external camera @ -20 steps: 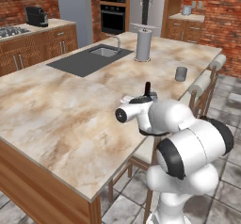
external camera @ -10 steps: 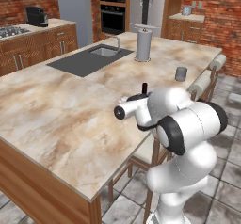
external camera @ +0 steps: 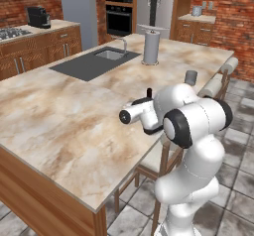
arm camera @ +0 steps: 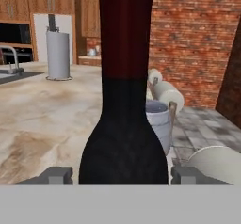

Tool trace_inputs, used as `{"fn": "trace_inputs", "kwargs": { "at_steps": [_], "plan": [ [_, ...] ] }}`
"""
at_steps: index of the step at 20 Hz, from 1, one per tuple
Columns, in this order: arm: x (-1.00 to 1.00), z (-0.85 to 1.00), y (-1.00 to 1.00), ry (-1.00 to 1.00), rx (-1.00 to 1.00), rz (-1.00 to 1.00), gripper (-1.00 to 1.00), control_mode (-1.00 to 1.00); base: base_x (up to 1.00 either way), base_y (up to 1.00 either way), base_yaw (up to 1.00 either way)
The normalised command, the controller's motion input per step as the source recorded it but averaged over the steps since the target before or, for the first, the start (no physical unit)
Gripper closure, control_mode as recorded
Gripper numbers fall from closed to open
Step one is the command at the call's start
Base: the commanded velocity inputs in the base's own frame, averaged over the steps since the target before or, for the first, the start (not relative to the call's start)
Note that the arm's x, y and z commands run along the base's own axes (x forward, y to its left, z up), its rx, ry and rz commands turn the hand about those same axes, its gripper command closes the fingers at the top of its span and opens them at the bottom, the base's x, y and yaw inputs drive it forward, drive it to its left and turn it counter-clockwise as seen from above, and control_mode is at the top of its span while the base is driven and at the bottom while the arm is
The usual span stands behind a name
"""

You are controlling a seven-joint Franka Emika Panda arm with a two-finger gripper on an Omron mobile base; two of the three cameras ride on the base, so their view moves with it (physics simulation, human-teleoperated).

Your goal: There is a wine glass and glass cup on the dining counter. Place the wine bottle next to the wine glass and the juice bottle next to the glass cup.

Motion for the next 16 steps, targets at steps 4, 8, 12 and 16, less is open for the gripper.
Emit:
{"fn": "trace_inputs", "kwargs": {
  "at_steps": [4, 8, 12, 16],
  "plan": [
    [0.11, -0.34, -0.06, -0.05, 0.02, 0.05, 1.0, -1.0, 0.0, 0.0, 0.0],
    [0.14, -0.31, -0.07, -0.12, 0.03, 0.05, 1.0, -1.0, 0.0, 0.0, 0.0],
    [0.1, -0.33, -0.09, -0.14, 0.06, 0.04, 1.0, -1.0, 0.0, 0.0, 0.0],
    [0.02, -0.38, -0.07, -0.13, 0.1, 0.04, 1.0, -1.0, 0.0, 0.0, 0.0]
  ]
}}
